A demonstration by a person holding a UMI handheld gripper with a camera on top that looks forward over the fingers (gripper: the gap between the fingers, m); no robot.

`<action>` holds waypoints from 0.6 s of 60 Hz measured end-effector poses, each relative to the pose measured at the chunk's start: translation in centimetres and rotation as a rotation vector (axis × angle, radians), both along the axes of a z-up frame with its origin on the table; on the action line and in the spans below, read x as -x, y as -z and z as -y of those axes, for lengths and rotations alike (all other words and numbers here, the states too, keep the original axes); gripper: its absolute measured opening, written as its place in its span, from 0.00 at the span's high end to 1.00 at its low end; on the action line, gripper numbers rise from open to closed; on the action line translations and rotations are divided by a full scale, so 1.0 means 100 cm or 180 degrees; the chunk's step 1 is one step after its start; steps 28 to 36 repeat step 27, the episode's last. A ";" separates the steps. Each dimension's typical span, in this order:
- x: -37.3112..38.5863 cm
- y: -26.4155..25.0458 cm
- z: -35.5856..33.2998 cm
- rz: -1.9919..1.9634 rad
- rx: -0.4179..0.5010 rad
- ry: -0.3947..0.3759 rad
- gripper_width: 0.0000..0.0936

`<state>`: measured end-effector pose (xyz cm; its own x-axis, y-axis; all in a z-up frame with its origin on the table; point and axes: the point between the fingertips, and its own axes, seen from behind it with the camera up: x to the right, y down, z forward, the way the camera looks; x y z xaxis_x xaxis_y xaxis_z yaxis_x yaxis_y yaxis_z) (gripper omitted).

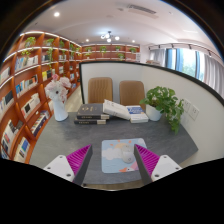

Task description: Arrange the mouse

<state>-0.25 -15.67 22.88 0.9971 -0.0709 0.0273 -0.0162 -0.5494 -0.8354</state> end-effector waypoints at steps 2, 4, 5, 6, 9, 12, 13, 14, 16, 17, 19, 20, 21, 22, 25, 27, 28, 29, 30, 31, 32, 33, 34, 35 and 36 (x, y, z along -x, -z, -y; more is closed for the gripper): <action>0.005 -0.004 0.004 -0.0009 -0.0020 -0.0014 0.11; 0.011 -0.006 0.008 -0.0021 -0.0029 -0.0023 0.11; 0.012 -0.008 0.010 -0.0016 -0.0033 -0.0025 0.11; 0.014 -0.010 0.012 -0.0013 -0.0035 -0.0028 0.11; 0.017 -0.014 0.016 -0.0004 -0.0043 -0.0035 0.11; 0.020 -0.017 0.021 -0.0004 -0.0049 -0.0028 0.11; 0.021 -0.018 0.022 -0.0005 -0.0051 -0.0025 0.11; 0.022 -0.019 0.023 -0.0010 -0.0057 -0.0024 0.11; 0.024 -0.022 0.024 -0.0019 -0.0078 -0.0022 0.11; 0.025 -0.024 0.025 -0.0024 -0.0092 -0.0023 0.11; 0.027 -0.028 0.025 -0.0030 -0.0120 -0.0021 0.10; 0.028 -0.030 0.025 -0.0031 -0.0132 -0.0016 0.11; 0.028 -0.031 0.025 -0.0031 -0.0141 -0.0011 0.11; 0.029 -0.033 0.025 -0.0031 -0.0148 -0.0006 0.11; 0.029 -0.036 0.026 -0.0030 -0.0166 0.0002 0.11; 0.030 -0.037 0.026 -0.0027 -0.0171 0.0001 0.11; 0.030 -0.037 0.026 -0.0027 -0.0171 0.0001 0.11; 0.030 -0.037 0.026 -0.0027 -0.0171 0.0001 0.11; 0.030 -0.037 0.026 -0.0027 -0.0171 0.0001 0.11; 0.030 -0.037 0.026 -0.0027 -0.0171 0.0001 0.11; 0.030 -0.037 0.026 -0.0027 -0.0171 0.0001 0.11; 0.030 -0.037 0.026 -0.0027 -0.0171 0.0001 0.11; 0.030 -0.037 0.026 -0.0027 -0.0171 0.0001 0.11; 0.030 -0.037 0.026 -0.0027 -0.0171 0.0001 0.11; 0.030 -0.037 0.026 -0.0027 -0.0171 0.0001 0.11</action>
